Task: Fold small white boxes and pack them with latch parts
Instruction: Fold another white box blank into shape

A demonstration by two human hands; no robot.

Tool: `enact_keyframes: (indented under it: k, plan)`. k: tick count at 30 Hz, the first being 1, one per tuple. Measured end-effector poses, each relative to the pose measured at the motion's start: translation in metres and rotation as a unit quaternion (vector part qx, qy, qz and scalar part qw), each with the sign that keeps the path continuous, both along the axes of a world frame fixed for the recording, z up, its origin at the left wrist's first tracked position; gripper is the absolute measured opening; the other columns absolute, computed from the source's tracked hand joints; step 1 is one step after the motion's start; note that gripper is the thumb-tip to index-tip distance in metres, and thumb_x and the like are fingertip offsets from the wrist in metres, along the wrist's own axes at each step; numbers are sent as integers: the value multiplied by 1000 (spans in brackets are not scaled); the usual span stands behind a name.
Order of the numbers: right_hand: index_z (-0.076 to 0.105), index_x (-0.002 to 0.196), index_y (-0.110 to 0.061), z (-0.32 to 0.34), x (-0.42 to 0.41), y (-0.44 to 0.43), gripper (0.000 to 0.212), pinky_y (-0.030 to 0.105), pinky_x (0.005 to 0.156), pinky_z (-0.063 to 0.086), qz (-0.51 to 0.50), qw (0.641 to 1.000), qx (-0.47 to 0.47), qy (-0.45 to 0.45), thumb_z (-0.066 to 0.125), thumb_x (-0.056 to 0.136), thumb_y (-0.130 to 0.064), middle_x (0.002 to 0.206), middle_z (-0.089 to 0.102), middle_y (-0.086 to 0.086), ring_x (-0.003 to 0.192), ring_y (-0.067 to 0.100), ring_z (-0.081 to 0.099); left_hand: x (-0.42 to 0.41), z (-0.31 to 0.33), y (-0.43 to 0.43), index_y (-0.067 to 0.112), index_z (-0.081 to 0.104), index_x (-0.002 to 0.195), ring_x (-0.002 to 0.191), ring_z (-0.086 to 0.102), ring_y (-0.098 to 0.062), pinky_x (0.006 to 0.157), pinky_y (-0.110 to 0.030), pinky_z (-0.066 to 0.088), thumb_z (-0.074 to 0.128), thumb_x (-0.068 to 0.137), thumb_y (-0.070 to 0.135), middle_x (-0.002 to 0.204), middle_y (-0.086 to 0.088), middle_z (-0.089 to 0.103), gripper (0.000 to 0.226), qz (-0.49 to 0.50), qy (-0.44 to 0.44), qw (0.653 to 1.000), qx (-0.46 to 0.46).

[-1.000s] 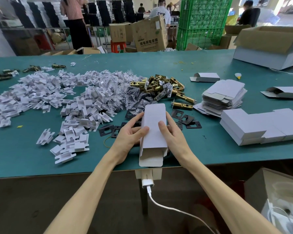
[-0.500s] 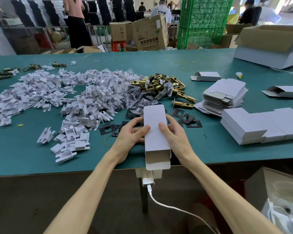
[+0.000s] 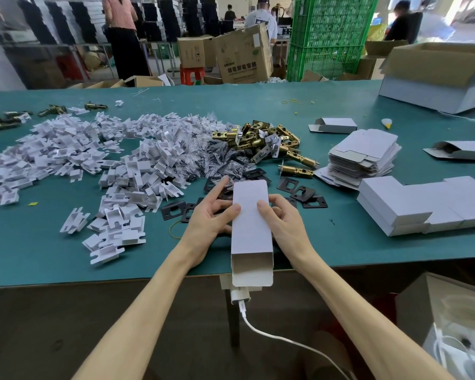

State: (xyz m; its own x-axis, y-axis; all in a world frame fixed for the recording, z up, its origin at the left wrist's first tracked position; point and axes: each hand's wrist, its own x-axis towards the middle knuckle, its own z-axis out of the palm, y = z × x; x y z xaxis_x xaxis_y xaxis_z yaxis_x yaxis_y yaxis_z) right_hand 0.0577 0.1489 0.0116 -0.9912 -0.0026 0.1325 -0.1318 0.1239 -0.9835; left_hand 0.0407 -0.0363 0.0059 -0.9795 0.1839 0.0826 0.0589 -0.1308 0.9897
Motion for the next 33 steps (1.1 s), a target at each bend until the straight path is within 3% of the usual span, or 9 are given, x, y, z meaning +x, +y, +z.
enact_keyframes:
  k: [2, 5, 9, 15, 19, 22, 33]
  plan:
    - [62, 113, -18, -1, 0, 0, 20, 64, 79, 55, 2, 1000, 1, 3, 59, 103, -36, 94, 74, 18, 88, 37, 73, 0, 1, 0, 39, 58, 143, 99, 72, -23, 84, -41, 62, 73, 91, 28, 114, -13, 69, 56, -5, 2, 1000, -9]
    - [64, 113, -19, -1, -1, 1, 21, 63, 78, 56, 7, 1000, -2, 1, 60, 102, -36, 93, 75, 18, 86, 36, 73, 1, -1, 0, 26, 69, 136, 98, 69, -24, 90, -54, 57, 69, 96, 25, 112, -13, 65, 39, -4, 7, 1000, -27]
    - [65, 113, -21, -2, -1, 2, 21, 57, 75, 58, 14, 1000, -9, -2, 62, 101, -38, 91, 76, 11, 82, 29, 75, 3, 1, 1, 23, 67, 135, 96, 70, -24, 93, -62, 54, 73, 92, 29, 104, -11, 64, 45, 3, 4, 1000, -27]
    - [65, 110, -20, -3, -2, 3, 19, 55, 75, 59, 25, 999, -25, -4, 62, 101, -36, 90, 77, 11, 82, 31, 75, 2, 2, 0, 28, 65, 136, 106, 71, -29, 97, -61, 55, 73, 94, 29, 123, -21, 64, 43, -2, 15, 999, -30]
    - [65, 109, -21, -4, -3, 3, 19, 58, 76, 58, 28, 999, -31, -6, 62, 101, -38, 92, 76, 12, 84, 34, 74, 2, 3, -1, 27, 64, 138, 112, 70, -28, 97, -55, 57, 72, 94, 26, 126, -7, 70, 46, -16, 13, 1000, -11]
    - [65, 109, -19, -5, -3, 4, 19, 58, 75, 57, 28, 999, -37, -5, 62, 101, -37, 92, 76, 13, 85, 35, 74, 2, 1, -2, 22, 62, 140, 118, 68, -29, 97, -49, 59, 71, 94, 21, 134, -8, 69, 47, -30, 9, 999, 5]
    - [66, 109, -19, -5, -3, 4, 19, 58, 76, 57, 28, 998, -54, 4, 63, 101, -36, 94, 76, 14, 87, 37, 73, 0, -1, -2, 19, 63, 140, 117, 69, -30, 98, -50, 58, 71, 96, 20, 134, -9, 70, 45, -36, 3, 999, 13]
